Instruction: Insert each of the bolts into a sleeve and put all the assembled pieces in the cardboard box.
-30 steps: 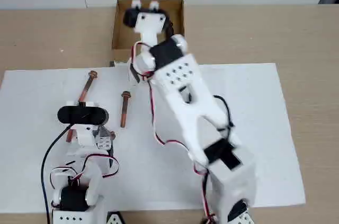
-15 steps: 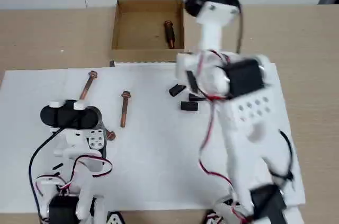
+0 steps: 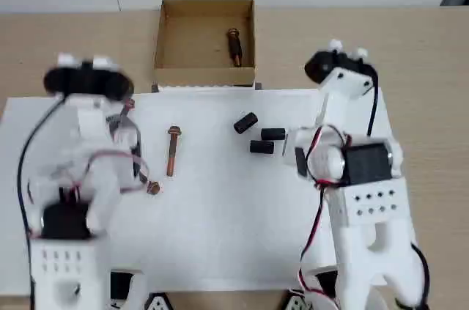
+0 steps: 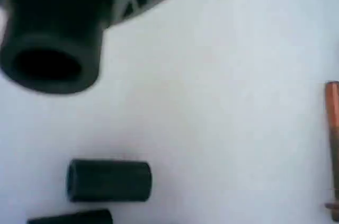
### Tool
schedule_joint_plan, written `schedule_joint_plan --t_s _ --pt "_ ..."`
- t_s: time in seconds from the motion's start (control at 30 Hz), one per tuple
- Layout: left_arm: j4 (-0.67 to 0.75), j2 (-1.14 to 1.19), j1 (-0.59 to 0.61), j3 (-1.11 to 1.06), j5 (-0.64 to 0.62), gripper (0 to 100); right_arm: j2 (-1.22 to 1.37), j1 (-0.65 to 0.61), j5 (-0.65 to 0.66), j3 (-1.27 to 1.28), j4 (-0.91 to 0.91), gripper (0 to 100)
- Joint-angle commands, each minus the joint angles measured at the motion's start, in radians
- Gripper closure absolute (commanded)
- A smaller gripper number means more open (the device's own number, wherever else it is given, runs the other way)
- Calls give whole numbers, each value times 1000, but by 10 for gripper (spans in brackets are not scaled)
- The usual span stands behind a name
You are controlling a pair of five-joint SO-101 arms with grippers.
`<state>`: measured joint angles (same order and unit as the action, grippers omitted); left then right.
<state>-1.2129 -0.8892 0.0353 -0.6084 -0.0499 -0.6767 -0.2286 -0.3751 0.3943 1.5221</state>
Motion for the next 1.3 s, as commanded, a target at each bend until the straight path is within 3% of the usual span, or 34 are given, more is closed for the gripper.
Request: schedule_joint_plan --t_s 0.0,0.17,0.3,0.53,0.93,1.1,1.27 --pt "-94 253 17 237 -11 995 -101 8 9 97 -61 996" --pt "-181 543 83 453 9 995 -203 10 9 236 -101 996" --pt "-222 741 106 584 138 995 -280 10 6 318 -113 996" --pt "-311 1014 107 835 255 995 -383 10 6 416 -113 996" --pt "-542 1484 167 1389 353 994 -473 10 6 460 -111 996" --pt "-542 1508 176 1395 399 902 -476 10 6 460 -104 996" --pt "-540 1519 176 1382 405 891 -476 10 6 460 -104 996"
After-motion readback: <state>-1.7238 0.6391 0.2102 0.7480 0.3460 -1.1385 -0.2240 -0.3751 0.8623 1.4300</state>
